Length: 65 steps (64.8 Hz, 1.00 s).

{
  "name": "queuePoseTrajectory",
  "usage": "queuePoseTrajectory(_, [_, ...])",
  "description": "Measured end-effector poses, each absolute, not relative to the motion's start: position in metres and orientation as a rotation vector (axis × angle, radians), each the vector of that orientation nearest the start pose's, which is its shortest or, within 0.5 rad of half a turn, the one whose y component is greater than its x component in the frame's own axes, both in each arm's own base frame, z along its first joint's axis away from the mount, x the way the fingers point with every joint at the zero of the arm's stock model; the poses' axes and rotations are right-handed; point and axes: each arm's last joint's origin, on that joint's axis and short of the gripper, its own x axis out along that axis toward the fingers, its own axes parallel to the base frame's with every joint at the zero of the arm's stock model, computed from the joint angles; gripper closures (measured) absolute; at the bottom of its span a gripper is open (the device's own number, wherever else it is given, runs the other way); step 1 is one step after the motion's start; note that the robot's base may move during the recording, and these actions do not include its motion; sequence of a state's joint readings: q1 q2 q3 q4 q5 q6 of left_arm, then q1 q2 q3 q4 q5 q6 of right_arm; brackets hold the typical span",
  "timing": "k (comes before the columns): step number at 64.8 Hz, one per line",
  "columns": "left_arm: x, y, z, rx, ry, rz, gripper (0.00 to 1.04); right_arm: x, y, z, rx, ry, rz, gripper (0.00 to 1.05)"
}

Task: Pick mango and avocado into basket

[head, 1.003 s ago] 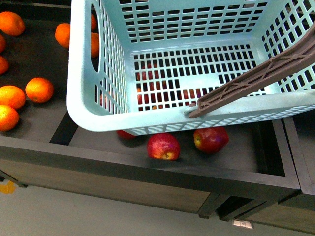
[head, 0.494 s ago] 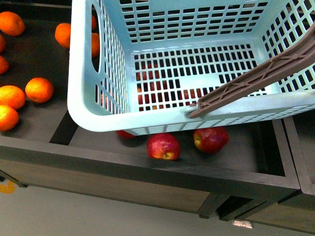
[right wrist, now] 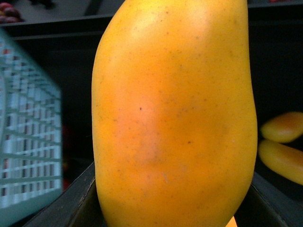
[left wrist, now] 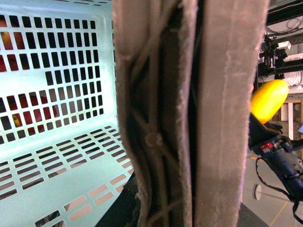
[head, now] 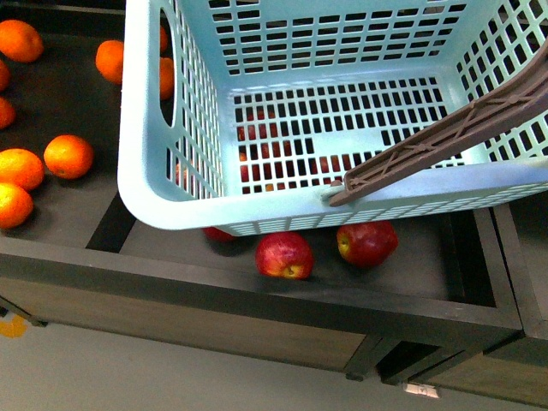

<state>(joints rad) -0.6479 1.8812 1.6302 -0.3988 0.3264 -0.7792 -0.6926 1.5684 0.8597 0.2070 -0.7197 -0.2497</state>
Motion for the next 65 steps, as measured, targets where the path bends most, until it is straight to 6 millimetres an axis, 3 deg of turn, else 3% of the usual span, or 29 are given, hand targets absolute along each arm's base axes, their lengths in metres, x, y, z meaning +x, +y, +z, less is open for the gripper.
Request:
queuePoseTrajectory(17, [0.336,-0.266,0.295,-0.582,0.989,-0.625,0.89,0.262,-0.112,0.239,0.068,0.28,0.245,0.44])
queuePoseTrajectory(31, [0.336,-0.266,0.295,-0.582,0.989,-0.625,0.89,0.274,-0.063,0.24,0.068,0.269,0.351,0.44])
queuePoseTrajectory(60, [0.336,-0.266,0.295,-0.582,0.988,-0.625,0.89,0.297,-0.002,0.224,0.074,0.306,0.445,0.44])
queuePoseTrajectory(65, [0.336,-0.266,0.295,-0.582,0.989,-0.625,0.89,0.301,0.004,0.222,0.075,0.316,0.447,0.32])
